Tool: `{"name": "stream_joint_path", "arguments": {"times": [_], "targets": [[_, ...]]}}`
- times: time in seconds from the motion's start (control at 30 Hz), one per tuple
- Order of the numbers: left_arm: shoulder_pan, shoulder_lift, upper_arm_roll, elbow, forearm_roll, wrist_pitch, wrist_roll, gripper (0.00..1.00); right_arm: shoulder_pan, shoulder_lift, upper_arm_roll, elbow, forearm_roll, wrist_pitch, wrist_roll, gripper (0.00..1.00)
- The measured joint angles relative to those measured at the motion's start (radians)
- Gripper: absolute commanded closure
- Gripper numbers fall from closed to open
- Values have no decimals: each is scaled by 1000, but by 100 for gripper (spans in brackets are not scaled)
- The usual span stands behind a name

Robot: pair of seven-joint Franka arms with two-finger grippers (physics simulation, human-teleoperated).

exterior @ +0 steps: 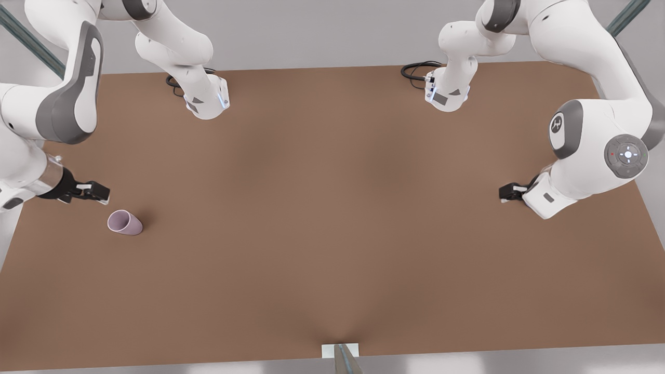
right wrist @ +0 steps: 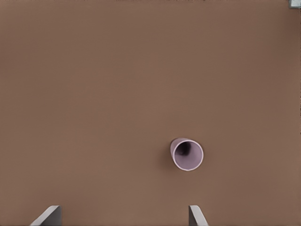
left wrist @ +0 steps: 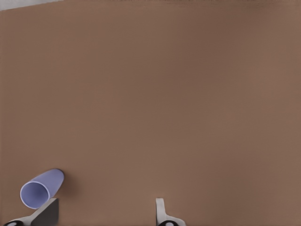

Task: Stack the cups, with the pink cup at the bottom and the purple cup at the top

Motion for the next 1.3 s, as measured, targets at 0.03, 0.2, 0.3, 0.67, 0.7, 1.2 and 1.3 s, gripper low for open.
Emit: {"name": "stream_joint_path", "arguments": {"times": [0.03, 0.2, 0.3, 0.67, 0.7, 1.2, 1.3], "targets": [[0, 0, 0, 0, 1, 4, 0, 0, 0, -1, -2, -3, 0, 5, -1, 0], [0, 0, 0, -1, 1, 19, 2, 0, 1, 10, -44, -26, 36, 23, -6, 0], [2, 0, 7, -7, -2, 31, 2, 0, -61, 51, -56, -63, 64, 46, -22, 0], [4, 20, 14, -9, -6, 48, 2, 0, -248, 186, -59, -158, 86, 216, -150, 0], [5, 21, 16, -9, -6, 49, 2, 0, -252, 205, -59, -158, 86, 229, -162, 0], [6, 23, 38, -16, -11, 53, 3, 0, -266, 256, -46, -314, 79, 405, -422, 0], [6, 23, 38, -17, -12, 54, 3, 0, -268, 253, -46, -366, 75, 449, -477, 0]]}}
